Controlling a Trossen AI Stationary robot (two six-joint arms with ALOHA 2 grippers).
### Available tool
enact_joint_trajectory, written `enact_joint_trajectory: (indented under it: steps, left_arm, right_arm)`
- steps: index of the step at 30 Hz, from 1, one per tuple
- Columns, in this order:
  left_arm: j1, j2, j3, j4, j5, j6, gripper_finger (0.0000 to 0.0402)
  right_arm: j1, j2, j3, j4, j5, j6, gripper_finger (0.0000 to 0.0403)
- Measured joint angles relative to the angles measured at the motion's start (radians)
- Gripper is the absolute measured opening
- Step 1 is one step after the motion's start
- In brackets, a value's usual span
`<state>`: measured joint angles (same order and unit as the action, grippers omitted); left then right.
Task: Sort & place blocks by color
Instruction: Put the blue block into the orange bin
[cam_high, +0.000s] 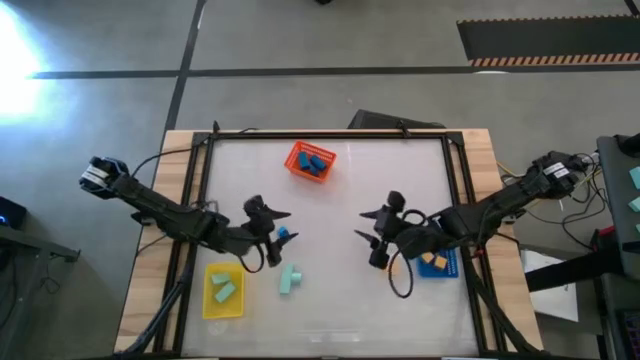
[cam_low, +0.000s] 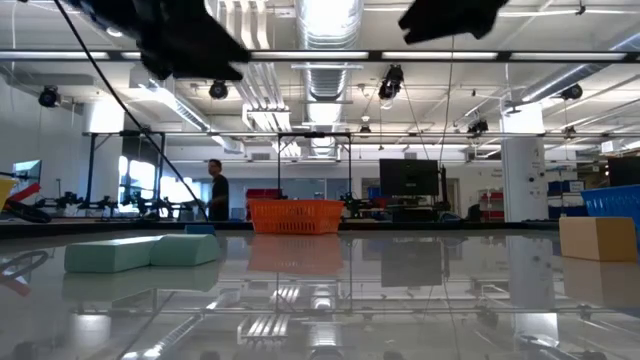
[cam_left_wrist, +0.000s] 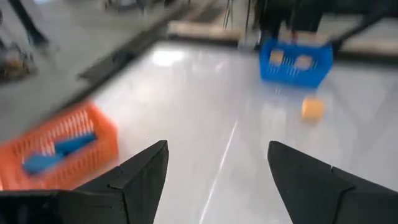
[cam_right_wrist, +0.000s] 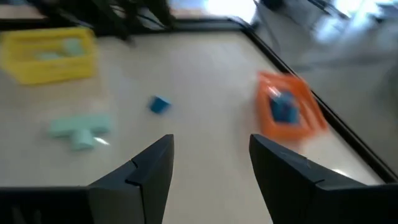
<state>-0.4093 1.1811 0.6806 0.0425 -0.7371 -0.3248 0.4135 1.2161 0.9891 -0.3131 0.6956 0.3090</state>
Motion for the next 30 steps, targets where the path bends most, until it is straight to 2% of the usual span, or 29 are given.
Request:
enact_joint_trajectory:
  steps: [5, 8, 10, 17, 23, 30]
  left_arm:
    - [0.037, 0.099, 0.057, -0.281, 0.156, -0.268, 0.026]
    - [0.07, 0.186, 0.106, -0.502, 0.176, -0.398, 0.026]
    - [0.101, 0.241, 0.143, -0.573, 0.223, -0.438, 0.026]
    - [0.193, 0.382, 0.226, -0.69, 0.294, -0.448, 0.026]
    - [0.24, 0.424, 0.224, -0.686, 0.363, -0.447, 0.026]
    - [0.251, 0.436, 0.204, -0.654, 0.367, -0.446, 0.026]
  right_arm:
    - [-0.025, -0.014, -0.025, 0.191, -0.155, -0.195, 0.02]
    - [-0.026, -0.015, -0.037, 0.218, -0.18, -0.238, 0.02]
    - [-0.026, -0.015, -0.044, 0.221, -0.18, -0.242, 0.0201]
    - [-0.026, -0.015, -0.067, 0.221, -0.18, -0.236, 0.0201]
    - [-0.026, -0.016, -0.087, 0.221, -0.18, -0.231, 0.0201]
    - [-0.03, -0.016, -0.104, 0.22, -0.18, -0.239, 0.0201]
